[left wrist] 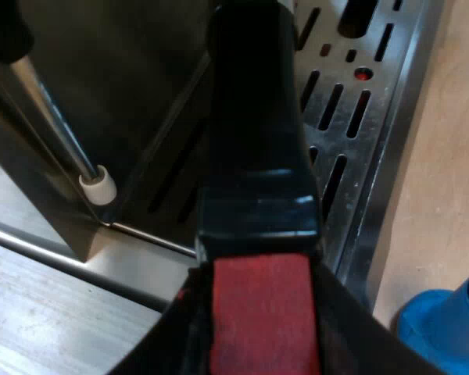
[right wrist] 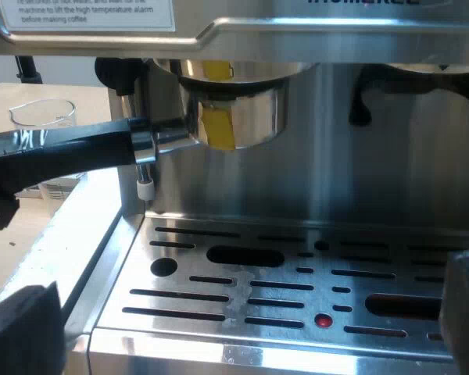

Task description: Put the handle in the coffee machine

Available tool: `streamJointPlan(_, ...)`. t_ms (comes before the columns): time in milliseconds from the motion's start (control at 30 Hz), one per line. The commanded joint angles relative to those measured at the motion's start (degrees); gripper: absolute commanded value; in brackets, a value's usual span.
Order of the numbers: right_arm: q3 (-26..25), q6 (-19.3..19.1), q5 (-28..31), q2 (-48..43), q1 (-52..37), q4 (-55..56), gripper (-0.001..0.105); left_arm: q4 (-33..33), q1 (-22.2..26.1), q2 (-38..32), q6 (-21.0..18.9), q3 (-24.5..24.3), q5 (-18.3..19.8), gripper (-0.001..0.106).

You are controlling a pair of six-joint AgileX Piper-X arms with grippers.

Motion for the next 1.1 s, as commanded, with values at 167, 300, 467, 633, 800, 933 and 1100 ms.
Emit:
streamJointPlan(167,-0.06,-0.70,0.80,-0.01,-0.25,-0.26,0.103,-1.97,-0.08,-0.42,-0.52,-0.88,3.27,0.000)
streamJointPlan(300,-0.06,-0.70,0.80,-0.01,-0.25,-0.26,0.103,-2.83,-0.08,-0.42,-0.52,-1.45,3.47,0.000)
streamJointPlan(467,-0.06,-0.70,0.80,-0.01,-0.25,-0.26,0.103,-2.36,-0.08,-0.42,-0.52,-3.01,5.03,0.000)
streamJointPlan(633,-0.06,-0.70,0.80,-0.01,-0.25,-0.26,0.103,0.17,-0.18,-0.42,-0.15,-5.28,5.01,0.000)
streamJointPlan(800,-0.06,-0.70,0.80,-0.01,-0.25,-0.26,0.103,4.63,-0.18,-0.42,5.54,-5.93,5.05,0.000)
streamJointPlan(933,-0.06,-0.70,0.80,-0.01,-0.25,-0.26,0.103,4.69,-0.18,-0.42,6.30,-6.29,5.05,0.000)
streamJointPlan(1100,-0.06,-0.70,0.80,-0.01,-0.25,-0.26,0.103,4.72,-0.07,-0.42,5.62,-8.19,5.05,0.000)
